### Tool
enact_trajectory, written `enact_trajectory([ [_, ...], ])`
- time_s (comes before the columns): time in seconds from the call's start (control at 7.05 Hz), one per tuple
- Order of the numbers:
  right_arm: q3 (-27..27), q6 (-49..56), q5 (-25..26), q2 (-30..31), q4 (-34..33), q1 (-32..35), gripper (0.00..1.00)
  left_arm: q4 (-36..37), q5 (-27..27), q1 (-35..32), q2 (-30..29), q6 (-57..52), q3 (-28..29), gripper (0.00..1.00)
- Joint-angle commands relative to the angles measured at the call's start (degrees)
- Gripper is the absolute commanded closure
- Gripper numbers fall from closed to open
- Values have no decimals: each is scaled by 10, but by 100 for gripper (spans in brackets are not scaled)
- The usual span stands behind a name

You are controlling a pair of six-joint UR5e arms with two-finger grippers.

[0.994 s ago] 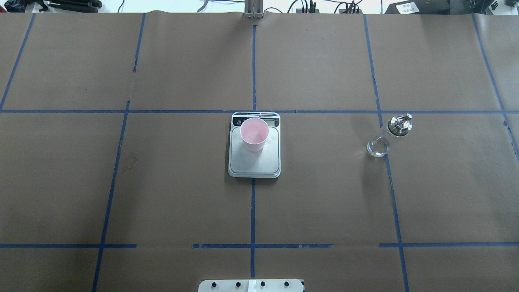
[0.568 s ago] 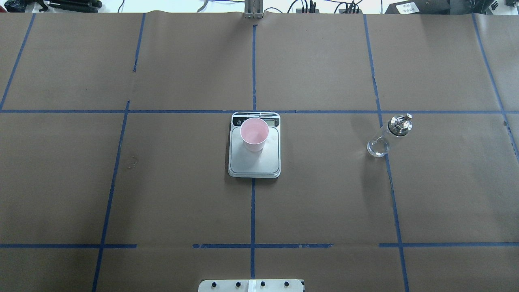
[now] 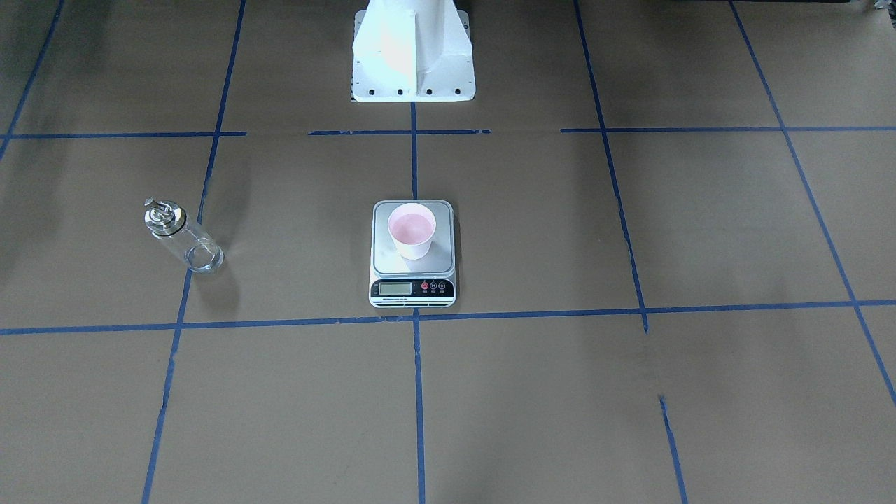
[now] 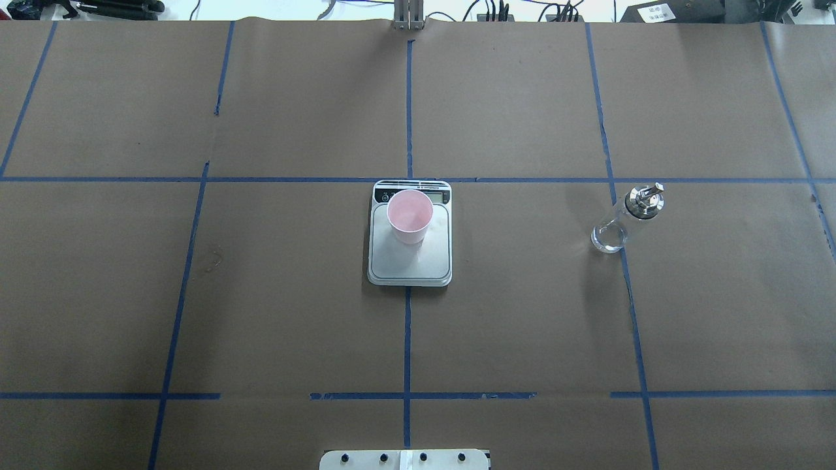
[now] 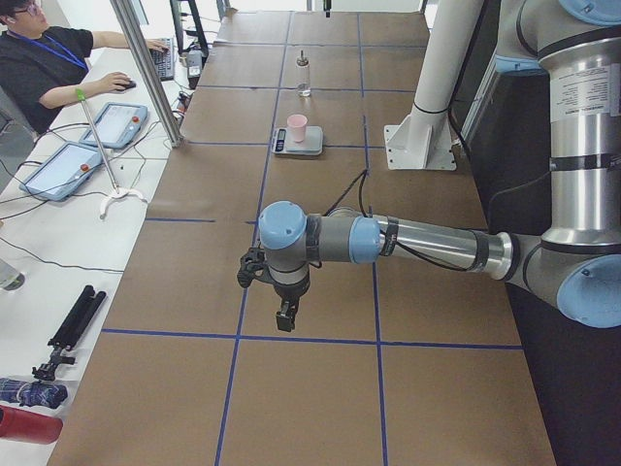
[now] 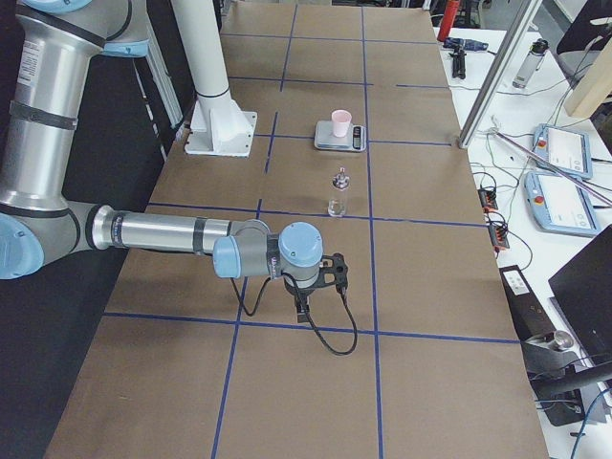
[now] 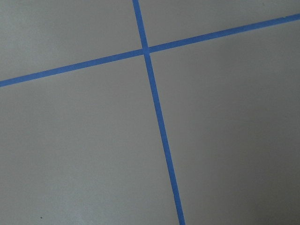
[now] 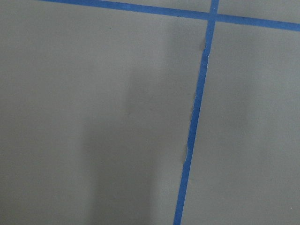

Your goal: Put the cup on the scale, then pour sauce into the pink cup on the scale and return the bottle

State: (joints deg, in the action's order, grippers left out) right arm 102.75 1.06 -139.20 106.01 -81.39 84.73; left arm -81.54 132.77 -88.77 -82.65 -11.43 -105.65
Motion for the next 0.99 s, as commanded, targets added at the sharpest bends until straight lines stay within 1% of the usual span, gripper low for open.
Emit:
enact_trajectory([
  [0.0,0,0,1,0,0,0,0,1,0,0,0,0,0,0],
  [0.57,3,-2,-1,-1,2,0,0,3,0,0,0,0,-1,0],
  [0.85,4,-3,9,-3,-1,0,0,3,0,0,0,0,0,0],
])
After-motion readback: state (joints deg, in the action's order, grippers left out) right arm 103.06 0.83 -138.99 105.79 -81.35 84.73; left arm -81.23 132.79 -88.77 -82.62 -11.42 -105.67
